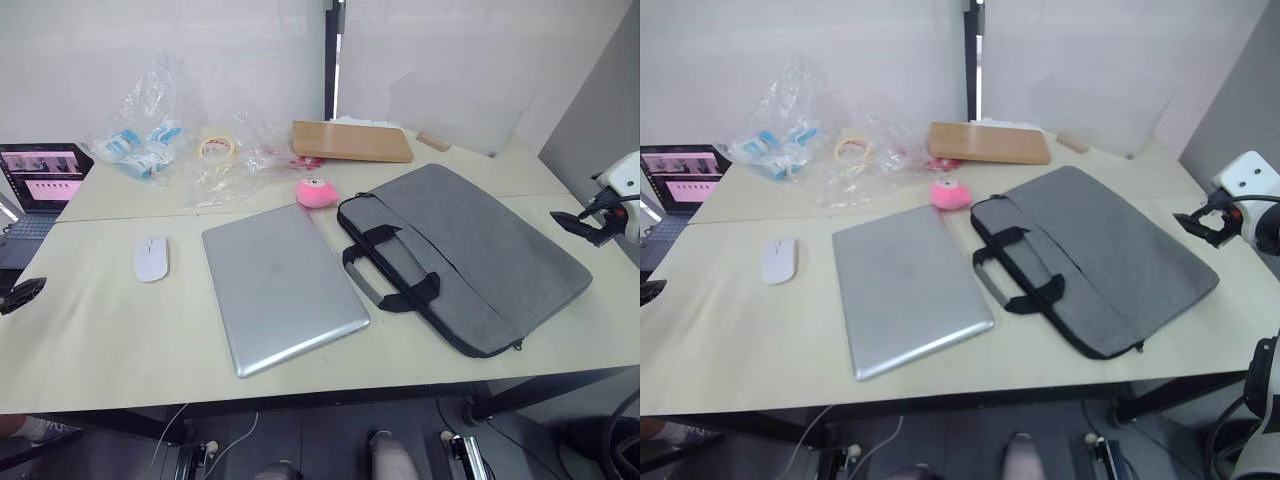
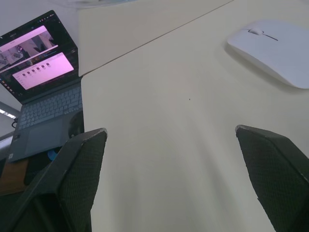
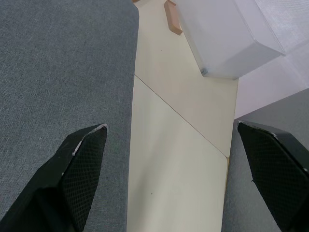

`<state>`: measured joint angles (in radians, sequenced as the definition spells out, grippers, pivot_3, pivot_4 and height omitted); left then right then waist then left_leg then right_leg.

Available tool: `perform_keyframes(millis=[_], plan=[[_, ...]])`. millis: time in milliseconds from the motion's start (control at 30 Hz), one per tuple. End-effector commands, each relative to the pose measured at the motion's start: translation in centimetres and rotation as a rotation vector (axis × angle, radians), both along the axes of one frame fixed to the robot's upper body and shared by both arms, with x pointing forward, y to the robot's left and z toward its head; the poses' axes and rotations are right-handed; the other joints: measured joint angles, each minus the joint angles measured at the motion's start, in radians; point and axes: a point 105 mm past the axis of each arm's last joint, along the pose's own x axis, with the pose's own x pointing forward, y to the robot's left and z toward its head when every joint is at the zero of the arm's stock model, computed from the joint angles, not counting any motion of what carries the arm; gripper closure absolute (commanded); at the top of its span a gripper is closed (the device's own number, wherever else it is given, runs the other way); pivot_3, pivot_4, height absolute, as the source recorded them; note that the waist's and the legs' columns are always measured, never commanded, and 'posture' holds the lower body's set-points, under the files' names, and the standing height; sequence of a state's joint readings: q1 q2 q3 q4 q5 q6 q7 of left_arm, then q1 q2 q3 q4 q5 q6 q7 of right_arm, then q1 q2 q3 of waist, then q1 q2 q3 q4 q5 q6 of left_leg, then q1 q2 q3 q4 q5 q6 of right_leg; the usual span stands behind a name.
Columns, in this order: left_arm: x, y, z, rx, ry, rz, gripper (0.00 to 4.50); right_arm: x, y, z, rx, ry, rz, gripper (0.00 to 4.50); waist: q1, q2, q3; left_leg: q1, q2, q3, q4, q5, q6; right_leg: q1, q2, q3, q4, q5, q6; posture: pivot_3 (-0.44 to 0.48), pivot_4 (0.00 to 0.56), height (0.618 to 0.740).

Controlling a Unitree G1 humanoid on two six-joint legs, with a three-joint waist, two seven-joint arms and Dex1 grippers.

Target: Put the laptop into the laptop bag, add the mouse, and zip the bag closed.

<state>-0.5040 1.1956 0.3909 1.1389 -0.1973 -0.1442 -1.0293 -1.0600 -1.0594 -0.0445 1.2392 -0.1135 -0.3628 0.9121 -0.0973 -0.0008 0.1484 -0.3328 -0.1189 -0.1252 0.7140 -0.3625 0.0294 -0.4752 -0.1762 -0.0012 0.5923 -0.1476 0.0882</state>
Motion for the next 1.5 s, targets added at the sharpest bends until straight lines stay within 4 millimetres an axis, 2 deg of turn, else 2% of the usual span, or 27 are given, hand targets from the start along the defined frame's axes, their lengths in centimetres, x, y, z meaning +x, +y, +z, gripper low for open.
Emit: perform_keyframes(millis=[33,267,1200,1333,1500], plan=[[-0.4,0.6,1.1,0.037,-0.017,0.018,0.01,-0.8,-0.9,1.5,-0.010,-0.051,-0.023,0.00,0.000,0.000,0.000,0.000,0.000,0.000,0.000,0.000,0.000,0.000,0.000,0.000,0.000,0.000,0.000,0.000,0.150,0.740],[0.0,0.6,1.6,0.034,-0.065,0.030,0.01,-0.8,-1.0,1.6,-0.007,-0.051,-0.029,0.00,0.001,0.000,0.000,0.000,0.000,0.000,0.000,0.000,0.000,0.000,0.000,0.000,0.000,0.000,0.000,0.000,0.150,0.740],[0.3,0.0,1.9,0.022,-0.080,-0.002,0.01,-0.8,-0.9,2.0,-0.009,-0.054,-0.021,0.00,0.000,0.000,0.000,0.000,0.000,0.000,0.000,0.000,0.000,0.000,0.000,0.000,0.000,0.000,0.000,0.000,0.150,0.740],[-0.2,-0.2,2.9,-0.037,-0.112,-0.038,0.01,-0.6,0.0,2.2,0.025,-0.053,0.028,0.00,0.000,0.000,0.000,0.000,0.000,0.000,0.000,0.000,0.000,0.000,0.000,0.000,0.000,0.000,0.000,0.000,0.150,0.740],[-1.5,-1.2,3.8,-0.133,-0.128,-0.120,0.01,0.0,2.2,2.4,0.088,-0.055,0.136,0.00,-0.007,0.000,0.000,0.000,0.001,0.000,0.000,0.000,0.000,-0.001,0.000,0.000,0.001,0.000,0.000,0.000,0.150,0.740]])
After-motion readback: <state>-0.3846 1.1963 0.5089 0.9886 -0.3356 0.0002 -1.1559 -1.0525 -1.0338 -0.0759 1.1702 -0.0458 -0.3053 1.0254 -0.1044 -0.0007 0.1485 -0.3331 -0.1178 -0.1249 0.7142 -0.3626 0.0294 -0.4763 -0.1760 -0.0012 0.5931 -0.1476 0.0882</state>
